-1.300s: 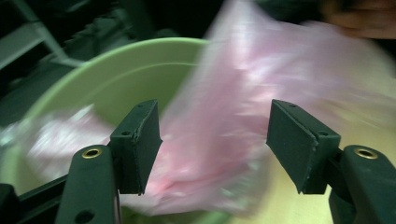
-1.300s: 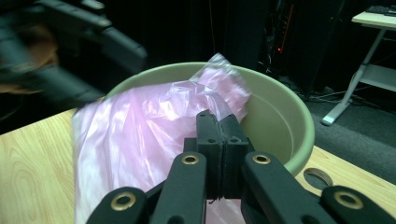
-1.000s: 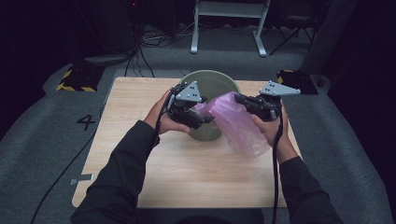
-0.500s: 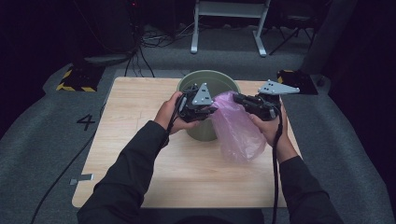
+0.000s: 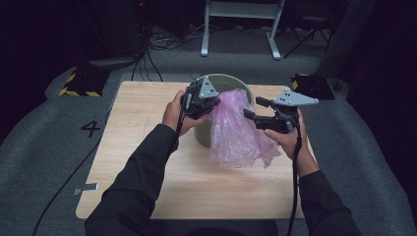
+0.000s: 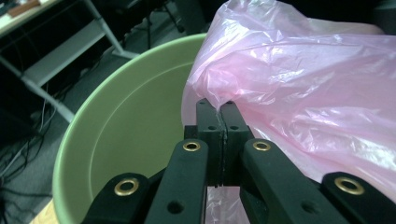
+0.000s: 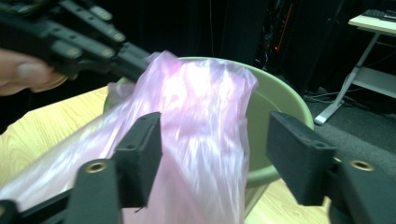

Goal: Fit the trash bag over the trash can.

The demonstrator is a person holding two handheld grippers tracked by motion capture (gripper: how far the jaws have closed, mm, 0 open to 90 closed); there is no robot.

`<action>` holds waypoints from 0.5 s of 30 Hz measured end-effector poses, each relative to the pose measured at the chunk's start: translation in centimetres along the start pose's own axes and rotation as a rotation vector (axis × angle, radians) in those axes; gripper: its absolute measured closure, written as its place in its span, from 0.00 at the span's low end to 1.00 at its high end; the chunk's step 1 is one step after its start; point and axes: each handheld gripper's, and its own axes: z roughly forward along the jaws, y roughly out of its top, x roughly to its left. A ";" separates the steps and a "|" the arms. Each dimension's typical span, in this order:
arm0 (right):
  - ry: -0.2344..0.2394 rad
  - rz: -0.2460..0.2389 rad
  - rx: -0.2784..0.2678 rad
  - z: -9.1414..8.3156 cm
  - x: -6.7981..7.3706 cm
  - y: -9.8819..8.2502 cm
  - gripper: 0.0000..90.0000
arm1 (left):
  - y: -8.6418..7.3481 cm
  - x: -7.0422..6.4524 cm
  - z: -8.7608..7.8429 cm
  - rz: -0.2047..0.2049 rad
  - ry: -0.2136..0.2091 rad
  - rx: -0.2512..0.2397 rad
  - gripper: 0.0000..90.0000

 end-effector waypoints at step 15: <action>0.139 -0.049 0.091 0.0 0.2 -2.7 0.75 | -0.9 2.4 0.9 -0.094 0.047 0.027 0.99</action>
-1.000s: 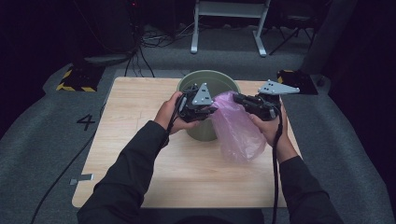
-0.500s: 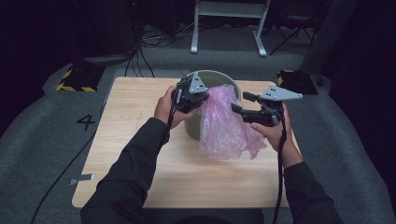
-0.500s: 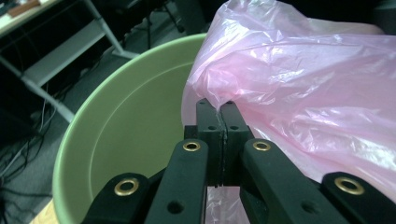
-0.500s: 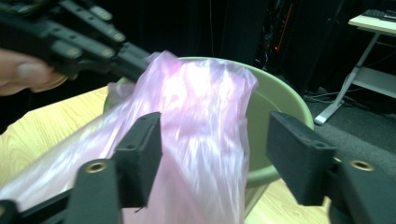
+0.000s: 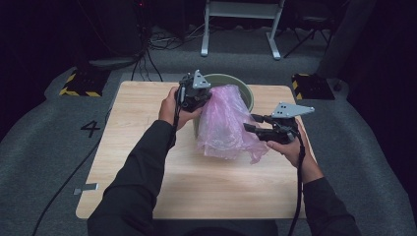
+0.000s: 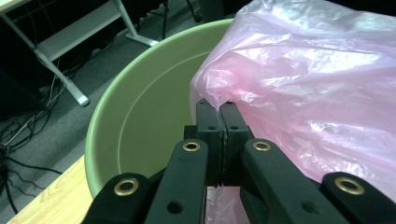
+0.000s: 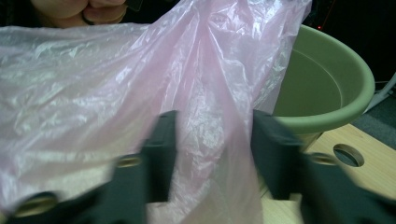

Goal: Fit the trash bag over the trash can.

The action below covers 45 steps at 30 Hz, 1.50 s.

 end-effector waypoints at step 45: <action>-0.137 0.045 0.004 3.0 -2.6 2.9 1.00 | -2.3 -5.9 -7.5 0.117 -0.150 -0.194 0.23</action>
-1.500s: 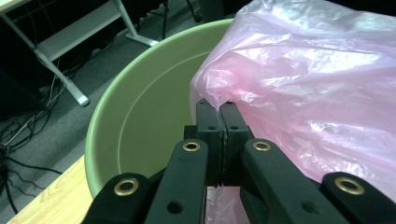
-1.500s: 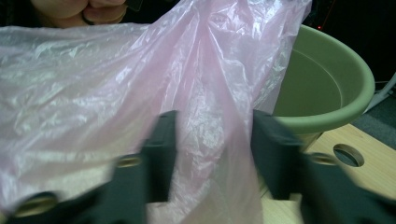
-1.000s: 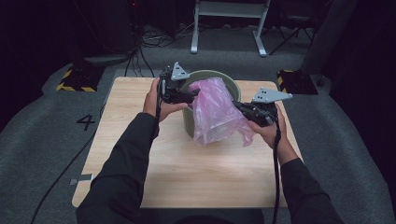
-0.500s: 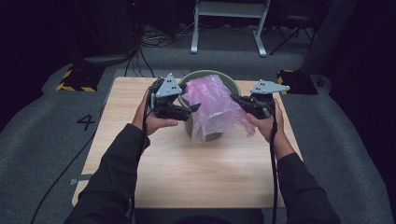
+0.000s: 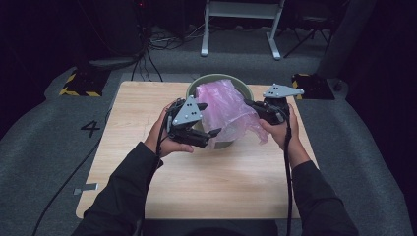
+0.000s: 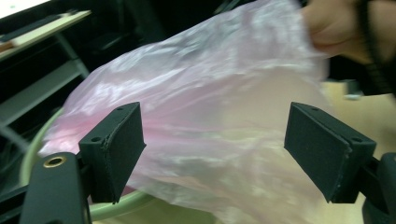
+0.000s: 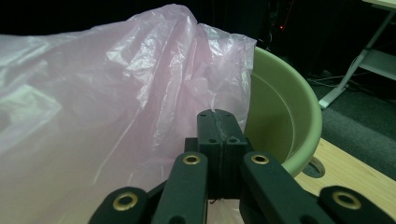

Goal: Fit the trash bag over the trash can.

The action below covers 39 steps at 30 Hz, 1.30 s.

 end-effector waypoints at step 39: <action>0.127 -0.088 -0.076 -4.4 0.8 0.3 0.50 | 0.3 3.6 1.6 -0.033 0.170 0.045 0.94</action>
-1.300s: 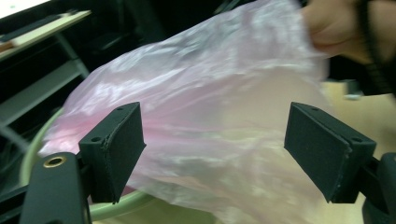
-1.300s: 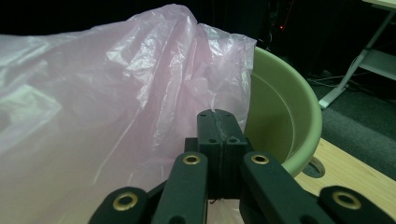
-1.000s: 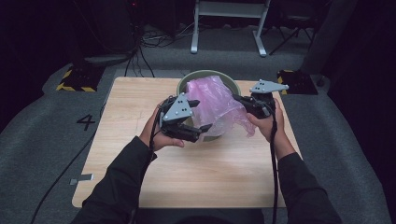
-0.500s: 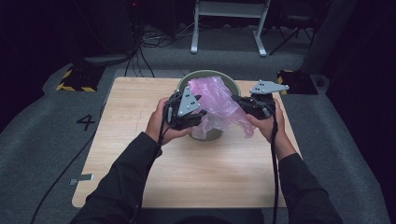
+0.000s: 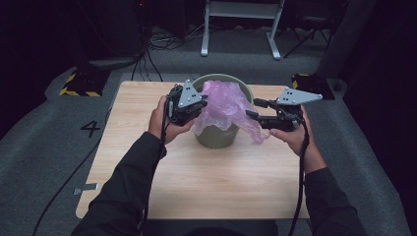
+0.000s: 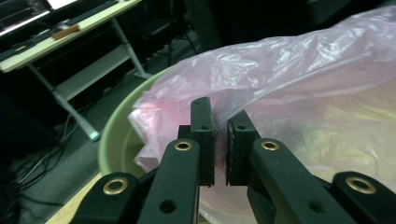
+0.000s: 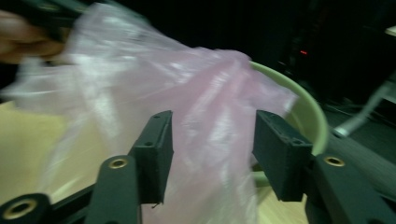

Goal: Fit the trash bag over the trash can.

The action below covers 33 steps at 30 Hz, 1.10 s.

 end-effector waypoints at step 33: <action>-0.007 -0.009 0.010 -0.8 0.2 -1.7 1.00 | -1.7 2.8 -0.5 -0.110 -0.015 0.030 0.50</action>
